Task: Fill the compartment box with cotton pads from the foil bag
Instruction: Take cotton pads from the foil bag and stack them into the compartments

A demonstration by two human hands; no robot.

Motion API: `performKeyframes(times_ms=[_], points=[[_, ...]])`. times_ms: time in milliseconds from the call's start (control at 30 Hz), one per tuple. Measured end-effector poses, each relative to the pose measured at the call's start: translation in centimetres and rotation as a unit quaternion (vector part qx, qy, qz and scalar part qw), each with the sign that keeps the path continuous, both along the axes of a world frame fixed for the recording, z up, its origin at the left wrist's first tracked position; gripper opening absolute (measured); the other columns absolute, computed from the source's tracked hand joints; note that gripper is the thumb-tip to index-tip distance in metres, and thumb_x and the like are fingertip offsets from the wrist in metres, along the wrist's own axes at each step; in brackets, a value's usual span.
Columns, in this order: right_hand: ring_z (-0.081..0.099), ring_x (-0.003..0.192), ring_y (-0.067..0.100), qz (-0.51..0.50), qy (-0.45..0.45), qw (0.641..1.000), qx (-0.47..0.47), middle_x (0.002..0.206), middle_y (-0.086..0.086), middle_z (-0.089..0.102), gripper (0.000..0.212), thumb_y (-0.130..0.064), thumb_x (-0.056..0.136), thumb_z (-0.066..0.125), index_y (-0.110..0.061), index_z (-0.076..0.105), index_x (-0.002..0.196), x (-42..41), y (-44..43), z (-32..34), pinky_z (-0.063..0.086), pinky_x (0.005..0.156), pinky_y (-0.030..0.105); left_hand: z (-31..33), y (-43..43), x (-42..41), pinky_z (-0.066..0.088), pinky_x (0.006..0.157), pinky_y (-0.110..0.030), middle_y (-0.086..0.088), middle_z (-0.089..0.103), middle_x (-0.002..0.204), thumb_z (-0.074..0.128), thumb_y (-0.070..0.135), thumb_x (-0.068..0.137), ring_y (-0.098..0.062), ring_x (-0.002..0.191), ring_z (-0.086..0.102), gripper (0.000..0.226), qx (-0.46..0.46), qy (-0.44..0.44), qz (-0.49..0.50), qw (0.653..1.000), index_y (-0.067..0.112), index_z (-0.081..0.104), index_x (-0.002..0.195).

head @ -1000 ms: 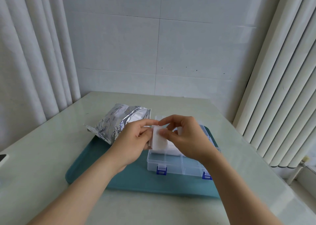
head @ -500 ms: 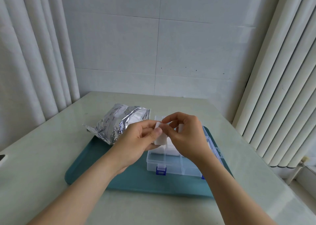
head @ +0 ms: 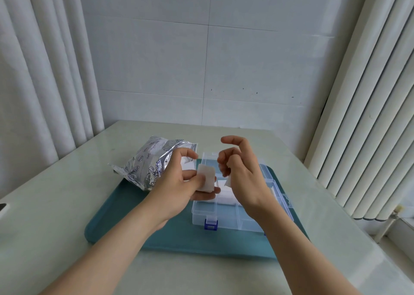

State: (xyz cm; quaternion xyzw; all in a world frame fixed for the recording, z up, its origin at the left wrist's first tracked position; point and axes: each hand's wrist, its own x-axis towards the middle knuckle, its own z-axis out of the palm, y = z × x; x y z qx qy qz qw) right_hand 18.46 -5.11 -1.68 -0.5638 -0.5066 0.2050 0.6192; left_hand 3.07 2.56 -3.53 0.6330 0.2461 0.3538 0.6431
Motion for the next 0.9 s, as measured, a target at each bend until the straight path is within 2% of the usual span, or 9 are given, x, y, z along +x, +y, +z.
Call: performKeyframes(times_ms=[133, 200, 300, 400, 533, 600, 667, 767, 900], points=[[0.058, 0.115, 0.011, 0.032, -0.007, 0.999, 0.004, 0.113, -0.005, 0.074, 0.047, -0.004, 0.107, 0.029, -0.035, 0.049, 0.137, -0.3, -0.4, 0.3, 0.045, 0.103, 0.030, 0.3, -0.5, 0.0, 0.065, 0.086, -0.042, -0.022, 0.076, 0.109, 0.045, -0.006, 0.107, -0.038, 0.096, 0.079, 0.026, 0.023, 0.029, -0.031, 0.999, 0.000, 0.071, 0.109], [0.056, 0.120, 0.009, 0.043, -0.020, 0.999, -0.001, 0.119, -0.008, 0.073, 0.049, -0.005, 0.108, 0.029, -0.037, 0.047, 0.140, -0.5, -0.5, 0.4, 0.044, 0.105, 0.030, 0.6, -0.8, 0.2, 0.064, 0.089, -0.043, -0.024, 0.077, 0.107, 0.045, 0.001, 0.108, -0.037, 0.100, 0.078, 0.030, -0.003, 0.034, -0.056, 0.998, -0.002, 0.074, 0.110], [0.058, 0.107, -0.002, 0.046, -0.023, 0.999, -0.003, 0.124, -0.006, 0.070, 0.049, -0.006, 0.109, 0.029, -0.039, 0.046, 0.143, -0.7, -0.5, 0.4, 0.052, 0.087, 0.016, 0.8, -1.0, 0.1, 0.062, 0.093, -0.046, -0.024, 0.077, 0.107, 0.055, 0.015, 0.108, -0.036, 0.105, 0.077, 0.027, -0.007, 0.024, -0.089, 0.996, -0.003, 0.075, 0.112], [0.058, 0.093, -0.007, 0.057, -0.003, 0.998, -0.016, 0.127, 0.000, 0.064, 0.046, -0.010, 0.110, 0.031, -0.039, 0.048, 0.142, -0.7, -0.5, 0.4, 0.055, 0.071, 0.011, 0.6, -1.0, 0.0, 0.063, 0.086, -0.037, -0.017, 0.080, 0.102, 0.069, 0.016, 0.102, -0.030, 0.098, 0.079, 0.018, 0.035, 0.036, -0.061, 0.997, 0.001, 0.076, 0.109], [0.065, 0.090, 0.004, 0.013, -0.017, 0.999, -0.025, 0.106, -0.001, 0.072, 0.023, -0.030, 0.103, 0.052, -0.029, 0.071, 0.117, -0.4, -0.1, 0.3, 0.052, 0.075, 0.021, 0.5, -0.5, 0.1, 0.065, 0.085, -0.040, -0.018, 0.080, 0.100, 0.070, 0.014, 0.101, -0.031, 0.097, 0.079, 0.019, 0.025, 0.009, -0.007, 1.000, -0.003, 0.074, 0.106], [0.059, 0.070, 0.012, -0.021, -0.036, 0.999, -0.013, 0.084, 0.013, 0.070, 0.018, -0.024, 0.097, 0.064, -0.012, 0.076, 0.090, 0.0, 0.1, 0.1, 0.048, 0.067, 0.030, 0.6, -0.2, -0.1, 0.066, 0.086, -0.040, -0.018, 0.080, 0.099, 0.071, 0.015, 0.100, -0.030, 0.098, 0.080, 0.018, 0.028, 0.000, 0.011, 1.000, -0.002, 0.074, 0.106], [0.054, 0.065, 0.015, -0.047, -0.040, 0.998, -0.005, 0.076, 0.018, 0.068, 0.017, -0.014, 0.095, 0.070, -0.007, 0.075, 0.081, 0.3, 0.2, 0.0, 0.047, 0.062, 0.037, 0.6, 0.1, -0.2, 0.066, 0.087, -0.041, -0.018, 0.079, 0.099, 0.070, 0.013, 0.101, -0.029, 0.097, 0.080, 0.015, 0.036, -0.001, 0.020, 0.999, -0.001, 0.075, 0.104], [0.064, 0.067, 0.014, -0.060, -0.011, 0.998, 0.003, 0.079, 0.009, 0.076, 0.006, -0.010, 0.094, 0.075, -0.013, 0.079, 0.090, 0.4, 0.2, 0.1, 0.056, 0.064, 0.035, 0.4, 0.3, -0.2, 0.065, 0.089, -0.041, -0.012, 0.080, 0.103, 0.064, 0.005, 0.104, -0.027, 0.098, 0.080, 0.013, 0.049, 0.012, 0.029, 0.998, 0.005, 0.077, 0.106], [0.058, 0.058, 0.019, -0.015, 0.082, 0.996, -0.037, 0.074, 0.010, 0.074, 0.008, -0.009, 0.092, 0.079, -0.006, 0.079, 0.099, 1.1, 0.0, 0.5, 0.048, 0.055, 0.030, 0.1, 0.8, -0.2, 0.064, 0.093, -0.041, -0.007, 0.079, 0.115, 0.043, -0.008, 0.107, -0.025, 0.106, 0.077, 0.042, 0.061, 0.028, 0.043, 0.997, 0.016, 0.069, 0.130]])
